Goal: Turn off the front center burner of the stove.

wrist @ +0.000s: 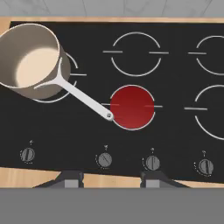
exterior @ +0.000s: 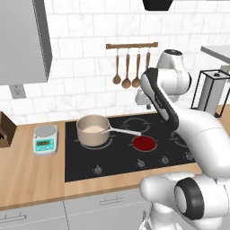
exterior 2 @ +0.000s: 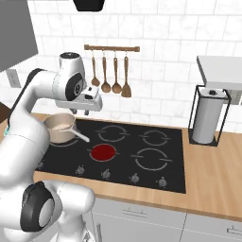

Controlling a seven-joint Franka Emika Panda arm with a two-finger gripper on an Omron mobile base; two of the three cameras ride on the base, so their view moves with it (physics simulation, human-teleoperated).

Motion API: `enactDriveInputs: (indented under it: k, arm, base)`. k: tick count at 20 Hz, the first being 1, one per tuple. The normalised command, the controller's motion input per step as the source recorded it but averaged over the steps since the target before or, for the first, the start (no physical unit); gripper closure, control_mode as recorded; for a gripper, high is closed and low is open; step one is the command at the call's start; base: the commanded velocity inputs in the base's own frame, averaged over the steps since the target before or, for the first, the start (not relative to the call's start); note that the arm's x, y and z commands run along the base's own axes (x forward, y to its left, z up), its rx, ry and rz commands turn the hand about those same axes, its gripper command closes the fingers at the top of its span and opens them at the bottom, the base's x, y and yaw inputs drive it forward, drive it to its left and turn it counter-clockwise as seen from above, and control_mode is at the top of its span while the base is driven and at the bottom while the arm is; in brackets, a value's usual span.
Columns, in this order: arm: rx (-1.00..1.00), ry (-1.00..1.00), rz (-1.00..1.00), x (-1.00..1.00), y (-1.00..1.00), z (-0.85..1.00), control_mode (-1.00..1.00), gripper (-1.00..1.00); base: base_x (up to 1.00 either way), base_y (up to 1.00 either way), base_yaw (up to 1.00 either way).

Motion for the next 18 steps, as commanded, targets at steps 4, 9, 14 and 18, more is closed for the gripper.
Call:
enactDriveInputs:
  k: [4,9,14,18]
  arm:
    - [0.0,-0.03,0.0,-0.29,0.0,-0.03,-1.0,-1.0]
    - [-0.06,0.12,0.0,-0.23,0.09,-0.38,-1.0,-1.0]
    - [-0.03,0.27,0.0,-0.1,0.16,-0.65,-1.0,-1.0]
    - [0.0,0.32,0.0,0.0,0.19,-0.83,-1.0,-1.0]
  base:
    - [0.0,0.0,0.0]
    - [0.0,0.0,0.0]
    - [0.0,0.0,0.0]
    - [0.0,0.0,0.0]
